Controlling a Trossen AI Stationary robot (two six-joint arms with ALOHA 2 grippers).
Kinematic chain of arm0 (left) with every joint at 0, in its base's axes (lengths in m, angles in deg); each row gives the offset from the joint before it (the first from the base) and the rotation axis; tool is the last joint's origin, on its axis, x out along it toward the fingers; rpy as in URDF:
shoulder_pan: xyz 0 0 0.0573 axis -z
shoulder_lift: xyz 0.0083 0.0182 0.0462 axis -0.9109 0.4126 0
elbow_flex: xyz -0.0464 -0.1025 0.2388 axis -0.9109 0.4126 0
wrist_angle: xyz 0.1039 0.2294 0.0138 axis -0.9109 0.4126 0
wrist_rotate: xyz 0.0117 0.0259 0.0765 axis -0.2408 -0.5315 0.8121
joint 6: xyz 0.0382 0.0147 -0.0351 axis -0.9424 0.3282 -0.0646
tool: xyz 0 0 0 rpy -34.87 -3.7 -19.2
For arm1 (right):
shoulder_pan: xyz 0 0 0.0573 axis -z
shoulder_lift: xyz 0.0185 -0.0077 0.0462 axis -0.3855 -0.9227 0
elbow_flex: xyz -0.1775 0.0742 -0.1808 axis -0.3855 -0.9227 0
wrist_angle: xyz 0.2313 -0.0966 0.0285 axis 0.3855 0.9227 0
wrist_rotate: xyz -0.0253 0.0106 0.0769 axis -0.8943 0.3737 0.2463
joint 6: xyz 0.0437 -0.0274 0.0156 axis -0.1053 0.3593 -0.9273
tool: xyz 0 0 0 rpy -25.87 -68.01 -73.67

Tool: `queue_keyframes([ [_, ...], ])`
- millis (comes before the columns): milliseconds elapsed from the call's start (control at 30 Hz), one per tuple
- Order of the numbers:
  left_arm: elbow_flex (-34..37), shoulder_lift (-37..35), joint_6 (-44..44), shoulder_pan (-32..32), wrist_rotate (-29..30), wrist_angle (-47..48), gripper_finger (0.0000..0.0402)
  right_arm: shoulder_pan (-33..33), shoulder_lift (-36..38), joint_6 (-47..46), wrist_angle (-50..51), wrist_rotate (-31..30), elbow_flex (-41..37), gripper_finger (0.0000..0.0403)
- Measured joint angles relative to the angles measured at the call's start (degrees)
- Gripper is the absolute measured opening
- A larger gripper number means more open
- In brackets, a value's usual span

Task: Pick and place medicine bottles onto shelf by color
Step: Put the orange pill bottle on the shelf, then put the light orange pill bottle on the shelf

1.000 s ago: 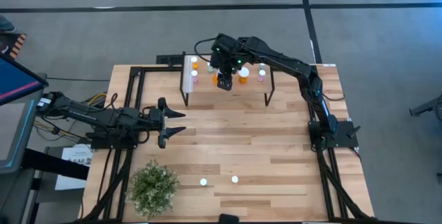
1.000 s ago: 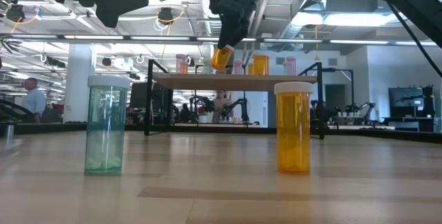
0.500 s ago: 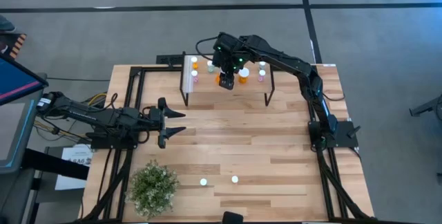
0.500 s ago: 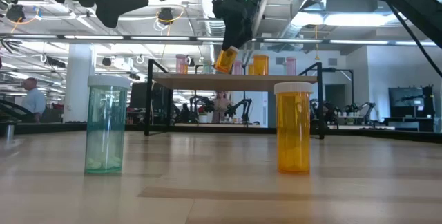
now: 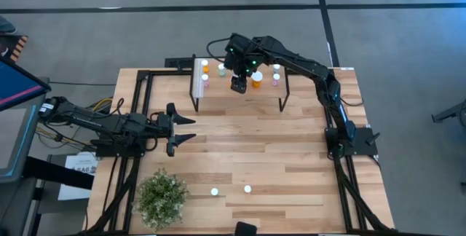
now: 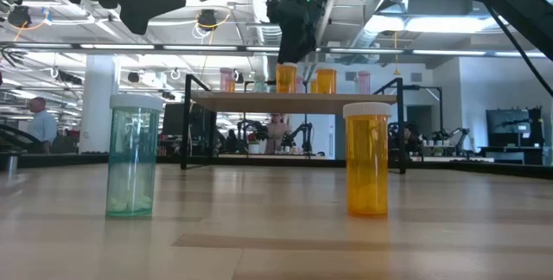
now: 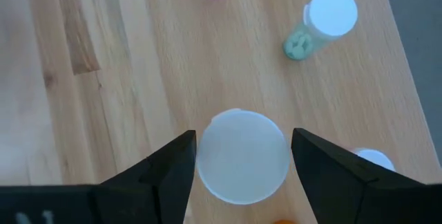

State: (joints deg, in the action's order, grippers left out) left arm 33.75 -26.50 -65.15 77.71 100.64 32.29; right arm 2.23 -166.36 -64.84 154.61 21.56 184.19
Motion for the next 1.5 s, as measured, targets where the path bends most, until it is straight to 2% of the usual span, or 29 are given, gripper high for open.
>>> queue_keyframes([
  [267, -0.02, 0.0, -0.02, 0.0, 0.02, 0.0, 0.0226, 0.39, 1.02, 0.03, 3.07, -1.46, 1.17, 0.0261],
  [500, -0.02, 0.0, 0.0, 0.0, 0.17, 0.03, 0.0226, -0.19, 6.62, -1.51, 7.25, -1.57, 1.11, 0.0261],
  [667, -0.02, 0.0, 0.02, 0.0, -0.42, 0.14, 0.0226, -4.25, 11.05, -3.24, 10.38, -1.57, 0.79, 0.0261],
  [800, -0.02, 0.0, 0.38, 0.0, -1.67, 0.17, 0.0226, -10.29, 14.64, -3.91, 9.87, -1.59, -3.13, 0.026],
  [933, -0.02, 0.0, 1.08, 0.04, -1.7, 0.22, 0.0226, -16.26, 19.95, -5.47, 4.74, -1.57, -12.26, 0.026],
  [1133, -0.02, -0.01, 1.46, 0.26, -1.7, 0.58, 0.0226, -23.33, 31.16, -10.55, -7.45, -3.43, -33.65, 0.026],
  [1367, -0.02, -0.02, 1.46, 0.24, -1.4, 0.52, 0.0226, -33.71, 44.33, -18.49, -29.11, -5.02, -59.19, 0.026],
  [1500, -0.02, 0.0, 1.46, 0.24, -1.36, 0.5, 0.0226, -40.66, 47.2, -22.19, -41.96, -6.55, -70.43, 0.026],
])
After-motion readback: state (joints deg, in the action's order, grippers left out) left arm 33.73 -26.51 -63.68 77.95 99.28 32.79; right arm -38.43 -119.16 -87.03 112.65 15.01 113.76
